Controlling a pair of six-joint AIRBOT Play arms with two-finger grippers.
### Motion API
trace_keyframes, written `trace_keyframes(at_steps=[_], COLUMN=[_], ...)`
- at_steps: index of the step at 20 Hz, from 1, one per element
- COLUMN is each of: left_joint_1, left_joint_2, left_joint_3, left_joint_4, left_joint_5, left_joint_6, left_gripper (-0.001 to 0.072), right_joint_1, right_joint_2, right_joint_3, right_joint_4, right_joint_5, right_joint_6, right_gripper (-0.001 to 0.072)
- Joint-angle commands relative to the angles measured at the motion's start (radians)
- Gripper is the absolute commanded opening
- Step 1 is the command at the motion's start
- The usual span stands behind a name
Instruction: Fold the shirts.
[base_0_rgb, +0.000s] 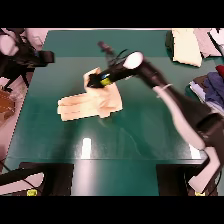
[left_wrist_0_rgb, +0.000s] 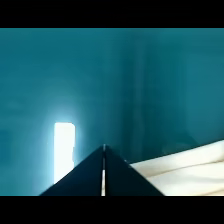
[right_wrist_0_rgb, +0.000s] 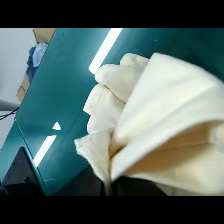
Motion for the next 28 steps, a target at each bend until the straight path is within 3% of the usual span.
trace_keyframes(at_steps=[1,3,4,7,11,14,17,21,28], left_joint_1=[0.036,0.036,0.036,0.036,0.036,0.036,0.036,0.036,0.036], left_joint_2=[0.091,0.09,0.09,0.091,0.092,0.091,0.091,0.091,0.092], left_joint_3=[0.002,-0.004,-0.011,-0.033,-0.062,-0.069,-0.069,-0.069,-0.069], left_joint_4=[0.041,0.042,0.042,0.041,0.035,-0.008,-0.085,-0.101,-0.101], left_joint_5=[-0.055,-0.058,-0.056,-0.069,-0.095,-0.103,-0.095,-0.083,-0.099], left_joint_6=[-0.004,-0.004,-0.004,0.023,0.049,0.054,0.088,0.097,0.111], left_gripper=[0.0022,0.0021,0.0022,0.0022,0.0023,0.0023,0.0023,0.0023,0.0023], right_joint_1=[0.14,0.179,0.178,0.096,-0.149,-0.349,-0.464,-0.436,-0.22], right_joint_2=[-0.2,-0.253,-0.252,-0.19,-0.054,-0.018,-0.06,-0.154,-0.327], right_joint_3=[0.154,0.135,0.104,0.037,-0.058,-0.133,-0.165,-0.145,0.078], right_joint_4=[0.049,0.222,0.292,0.325,0.032,0.016,0.017,0.096,0.113], right_joint_5=[-0.068,-0.118,-0.125,-0.069,0.09,0.194,0.261,0.359,0.346], right_joint_6=[0.083,0.03,-0.029,-0.125,-0.043,-0.052,-0.071,-0.137,-0.119], right_gripper=[0.022,0.0536,0.0555,0.0554,0.0554,0.0558,0.0686,0.0697,0.0698])
